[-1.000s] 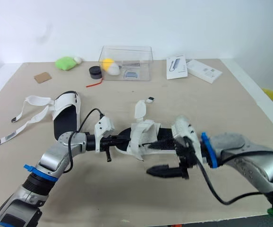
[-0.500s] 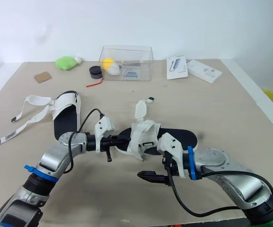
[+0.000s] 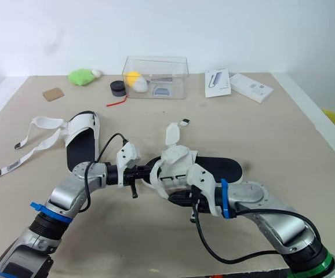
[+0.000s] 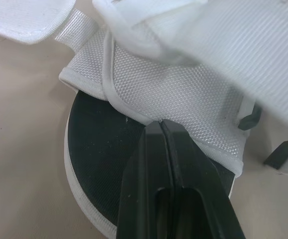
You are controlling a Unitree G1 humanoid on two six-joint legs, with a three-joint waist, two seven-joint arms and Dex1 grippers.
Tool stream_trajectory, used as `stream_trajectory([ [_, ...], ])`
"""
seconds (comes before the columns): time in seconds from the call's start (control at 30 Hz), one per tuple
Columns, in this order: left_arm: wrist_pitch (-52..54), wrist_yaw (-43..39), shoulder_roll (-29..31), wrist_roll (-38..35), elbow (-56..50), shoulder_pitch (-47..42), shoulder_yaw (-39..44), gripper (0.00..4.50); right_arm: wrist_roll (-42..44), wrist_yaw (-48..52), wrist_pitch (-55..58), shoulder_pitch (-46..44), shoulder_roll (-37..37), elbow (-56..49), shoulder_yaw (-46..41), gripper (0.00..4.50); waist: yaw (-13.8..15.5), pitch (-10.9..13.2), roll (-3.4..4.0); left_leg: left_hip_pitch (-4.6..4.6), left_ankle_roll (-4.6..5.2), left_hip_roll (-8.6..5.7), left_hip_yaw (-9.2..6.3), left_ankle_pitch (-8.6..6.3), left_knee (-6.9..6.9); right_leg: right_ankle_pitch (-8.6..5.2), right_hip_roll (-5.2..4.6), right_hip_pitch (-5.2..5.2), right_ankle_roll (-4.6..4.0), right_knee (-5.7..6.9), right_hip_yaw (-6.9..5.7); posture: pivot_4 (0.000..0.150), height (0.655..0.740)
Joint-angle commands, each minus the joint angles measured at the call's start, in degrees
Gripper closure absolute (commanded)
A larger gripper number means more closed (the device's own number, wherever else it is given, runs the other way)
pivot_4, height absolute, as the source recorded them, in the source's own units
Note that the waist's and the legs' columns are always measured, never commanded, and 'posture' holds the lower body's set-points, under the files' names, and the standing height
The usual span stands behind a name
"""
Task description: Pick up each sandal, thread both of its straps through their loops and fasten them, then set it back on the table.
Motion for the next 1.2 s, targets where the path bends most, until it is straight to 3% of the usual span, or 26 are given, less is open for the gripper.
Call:
stream_trajectory([
  [0.03,1.1,0.3,-0.1,1.2,1.3,1.3,-1.2,4.50,-0.6,0.9,0.2,-0.6,-0.1,-0.1,-1.5,4.46,0.0,0.0,0.00,-0.01,0.00,0.00,0.00,0.00,0.00,0.00,0.00,0.00,-0.01,0.00,-0.01,0.150,0.7400],
  [0.1,1.0,0.3,-0.1,1.3,1.4,1.3,-1.2,4.50,0.0,1.4,0.3,-0.3,-0.1,-0.1,-2.4,4.46,0.0,0.0,0.00,-0.01,0.00,-0.01,0.00,0.00,0.00,-0.01,0.00,0.00,-0.01,0.00,-0.02,0.150,0.7400],
  [0.27,1.1,0.3,-0.2,1.2,1.3,1.3,-1.2,4.50,10.7,2.2,10.1,-4.2,0.7,1.9,-9.6,4.46,0.0,0.0,-0.01,-0.04,0.00,0.00,-0.01,0.00,0.00,0.00,-0.01,0.00,0.02,-0.01,0.00,0.150,0.7400],
  [0.4,0.8,0.2,-0.5,1.4,1.8,1.2,-1.5,4.50,24.5,-0.4,23.1,-10.9,3.1,6.6,-16.6,4.46,0.0,0.0,-0.01,-0.02,0.00,0.01,-0.02,0.00,0.01,0.02,0.01,0.01,-0.01,0.00,-0.01,0.150,0.7400],
  [0.57,0.8,0.3,-0.8,1.4,1.9,1.3,-1.4,4.50,40.3,-10.7,38.9,-19.8,7.2,16.8,-24.2,4.46,0.1,0.0,-0.01,-0.09,0.00,0.02,-0.08,0.00,0.00,0.01,0.00,0.01,-0.04,-0.01,-0.06,0.150,0.7400],
  [1.0,0.8,0.3,-1.1,1.6,1.8,1.8,-1.5,4.50,42.7,-20.4,52.2,-24.2,8.3,28.0,-27.8,4.46,0.1,0.0,0.01,-0.17,0.07,-0.02,-0.03,-0.03,0.00,0.03,-0.07,-0.02,0.07,-0.10,-0.02,0.150,0.7400],
  [1.2,0.8,0.3,-1.3,1.7,1.7,1.9,-1.7,4.50,45.4,-23.8,53.2,-27.3,6.8,35.1,-27.3,4.46,0.1,0.0,0.01,-0.19,0.07,-0.02,-0.02,-0.04,0.00,0.03,-0.06,-0.02,0.07,-0.13,-0.03,0.150,0.7400],
])
